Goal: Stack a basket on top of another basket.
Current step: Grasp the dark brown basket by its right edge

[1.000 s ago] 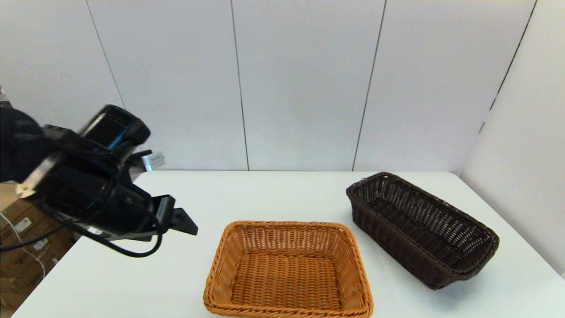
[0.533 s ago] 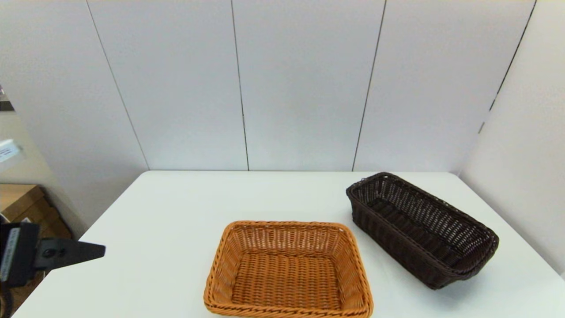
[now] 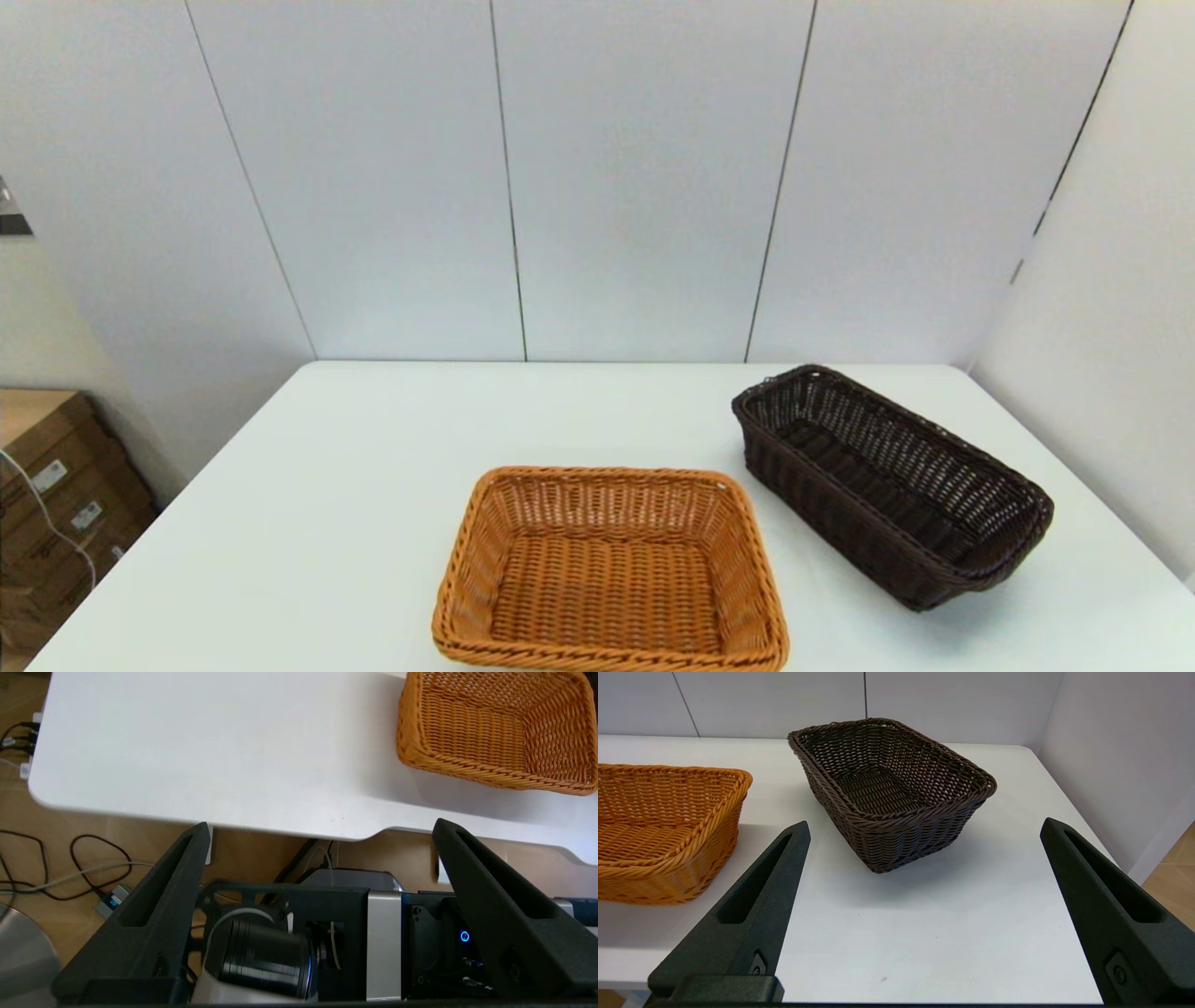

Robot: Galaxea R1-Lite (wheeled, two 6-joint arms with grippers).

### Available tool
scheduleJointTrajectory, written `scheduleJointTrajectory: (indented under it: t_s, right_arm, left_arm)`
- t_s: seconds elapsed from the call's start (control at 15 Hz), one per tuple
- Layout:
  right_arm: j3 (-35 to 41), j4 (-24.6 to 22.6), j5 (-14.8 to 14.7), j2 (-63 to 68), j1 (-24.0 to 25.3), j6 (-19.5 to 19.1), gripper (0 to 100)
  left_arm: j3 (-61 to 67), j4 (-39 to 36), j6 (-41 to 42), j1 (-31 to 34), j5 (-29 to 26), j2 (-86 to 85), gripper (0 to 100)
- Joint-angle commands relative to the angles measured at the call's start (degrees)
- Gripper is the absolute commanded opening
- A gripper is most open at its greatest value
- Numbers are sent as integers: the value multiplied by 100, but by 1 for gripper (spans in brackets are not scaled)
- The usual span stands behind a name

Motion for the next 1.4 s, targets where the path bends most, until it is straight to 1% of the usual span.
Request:
scheduleJointTrajectory:
  t_s: [0.07,0.27,0.33,0.47,0.6,0.67,0.73,0.8,1.0,1.07,1.13,1.2,1.27,1.4]
  right_arm:
    - [9,-1,1,-7,0,15,100]
    - [9,-1,1,1,0,24,100]
    - [9,-1,1,1,0,24,100]
    - [9,-1,1,1,0,24,100]
    - [9,-1,1,1,0,24,100]
    - [9,-1,1,1,0,24,100]
    - [9,-1,1,1,0,24,100]
    - [9,-1,1,1,0,24,100]
    - [9,7,10,1,0,24,100]
    - [9,7,10,1,0,24,100]
    - [9,7,10,1,0,6,100]
    - [9,16,19,1,0,-20,100]
    - [9,16,19,1,0,-12,100]
    - [9,7,1,-7,0,-12,100]
  left_arm:
    - [300,589,713,852,-490,-1606,100]
    - [669,562,924,1028,-472,-2151,100]
    - [792,351,932,1019,-455,-2415,100]
    - [1311,-642,1108,1028,-384,-2757,100]
    - [2146,-1714,1785,1028,99,-2916,100]
    - [2603,-2364,2049,1028,213,-2977,100]
    - [3183,-3147,2216,1028,240,-3100,100]
    - [3587,-3648,2277,1028,240,-3223,100]
    - [4580,-4650,2374,1028,249,-3346,100]
    - [4906,-5151,2444,1028,240,-3346,100]
    - [5108,-5731,2471,1028,99,-3346,100]
    - [5169,-5845,2444,1028,-59,-3346,100]
    - [5354,-5775,2488,1028,-217,-3346,100]
    - [5345,-5775,2435,1028,-226,-3346,100]
